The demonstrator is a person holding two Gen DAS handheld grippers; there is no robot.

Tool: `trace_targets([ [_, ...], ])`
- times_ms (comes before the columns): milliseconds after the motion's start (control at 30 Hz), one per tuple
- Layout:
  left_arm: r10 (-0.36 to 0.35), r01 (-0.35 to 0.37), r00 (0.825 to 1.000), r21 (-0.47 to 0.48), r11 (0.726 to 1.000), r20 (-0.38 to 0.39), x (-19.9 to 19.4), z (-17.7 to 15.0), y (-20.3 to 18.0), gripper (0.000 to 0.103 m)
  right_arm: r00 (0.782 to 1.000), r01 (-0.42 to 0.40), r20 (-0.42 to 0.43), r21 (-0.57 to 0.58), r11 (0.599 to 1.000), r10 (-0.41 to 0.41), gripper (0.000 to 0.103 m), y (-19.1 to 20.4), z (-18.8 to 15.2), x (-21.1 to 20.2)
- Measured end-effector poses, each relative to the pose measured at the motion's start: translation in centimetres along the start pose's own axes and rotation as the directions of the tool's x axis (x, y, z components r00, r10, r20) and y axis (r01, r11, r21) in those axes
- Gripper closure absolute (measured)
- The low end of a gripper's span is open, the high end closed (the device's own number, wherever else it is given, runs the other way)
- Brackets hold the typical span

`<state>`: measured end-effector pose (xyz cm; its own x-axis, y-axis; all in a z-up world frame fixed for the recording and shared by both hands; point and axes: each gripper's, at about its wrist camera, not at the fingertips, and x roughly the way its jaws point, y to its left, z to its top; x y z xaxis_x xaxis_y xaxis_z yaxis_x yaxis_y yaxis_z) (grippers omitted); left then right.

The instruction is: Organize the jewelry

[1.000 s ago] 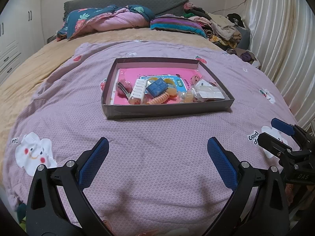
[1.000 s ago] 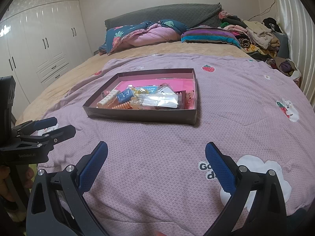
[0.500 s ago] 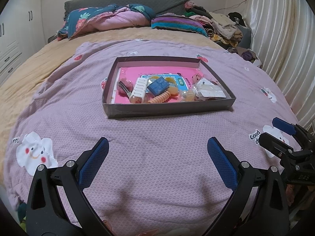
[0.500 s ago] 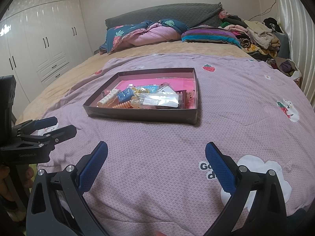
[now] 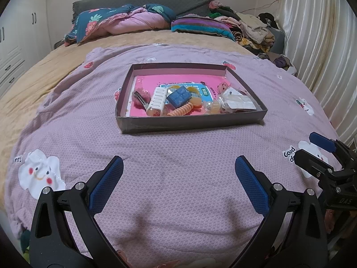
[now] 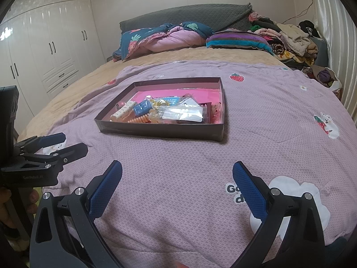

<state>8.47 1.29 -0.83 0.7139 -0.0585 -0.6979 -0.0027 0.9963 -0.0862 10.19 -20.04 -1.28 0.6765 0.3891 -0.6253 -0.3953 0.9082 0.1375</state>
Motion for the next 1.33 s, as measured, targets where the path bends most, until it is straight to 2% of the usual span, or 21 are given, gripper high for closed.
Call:
trace_targets([
  [533, 0.016, -0.016, 1.000, 0.022, 1.000, -0.015, 0.1, -0.7, 0.1, 0.009, 1.000, 0.006, 0.001, -0.008, 1.000, -0.006, 0.004, 0.1, -0.2, 0.0],
  [700, -0.019, 0.019, 0.999, -0.001, 1.000, -0.036, 0.1, -0.6, 0.0, 0.009, 1.000, 0.009, 0.003, -0.004, 1.000, -0.009, 0.004, -0.1, -0.1, -0.1],
  [900, 0.013, -0.014, 0.999, -0.037, 0.999, -0.034, 0.4, -0.2, 1.0, 0.009, 0.999, 0.032, 0.002, 0.026, 0.999, -0.032, 0.004, -1.7, 0.3, 0.4],
  [1000, 0.056, -0.061, 0.997, -0.092, 0.994, -0.052, 1.3, 0.5, 2.9, 0.009, 0.998, 0.065, 0.003, 0.047, 0.997, -0.065, 0.004, -3.4, 0.8, 0.8],
  [1100, 0.135, -0.145, 0.988, -0.154, 0.977, -0.072, 2.7, 1.5, 6.5, 0.009, 0.991, 0.136, 0.002, 0.108, 0.985, -0.137, 0.004, -7.6, 2.1, 1.9],
  [1133, 0.182, -0.196, 0.979, -0.184, 0.963, -0.089, 3.4, 2.0, 8.4, 0.009, 0.988, 0.156, -0.008, 0.128, 0.979, -0.156, 0.004, -9.0, 2.4, 2.4],
  [1200, 0.230, -0.251, 0.966, -0.224, 0.942, -0.115, 4.5, 2.7, 11.4, 0.009, 0.970, 0.242, -0.047, 0.151, 0.958, -0.238, 0.004, -13.0, 3.4, 3.9],
  [1233, 0.270, -0.298, 0.953, -0.258, 0.919, -0.139, 5.5, 3.2, 14.0, 0.009, 0.961, 0.277, -0.059, 0.154, 0.948, -0.271, 0.004, -14.4, 3.8, 4.5],
  [1300, 0.308, -0.346, 0.936, -0.285, 0.894, -0.173, 6.8, 4.0, 17.0, 0.009, 0.931, 0.363, -0.094, 0.158, 0.918, -0.352, 0.004, -18.1, 4.8, 6.1],
  [1333, 0.338, -0.386, 0.920, -0.308, 0.870, -0.196, 7.8, 4.3, 19.2, 0.009, 0.931, 0.363, -0.094, 0.158, 0.918, -0.352, 0.004, -18.1, 4.8, 6.1],
])
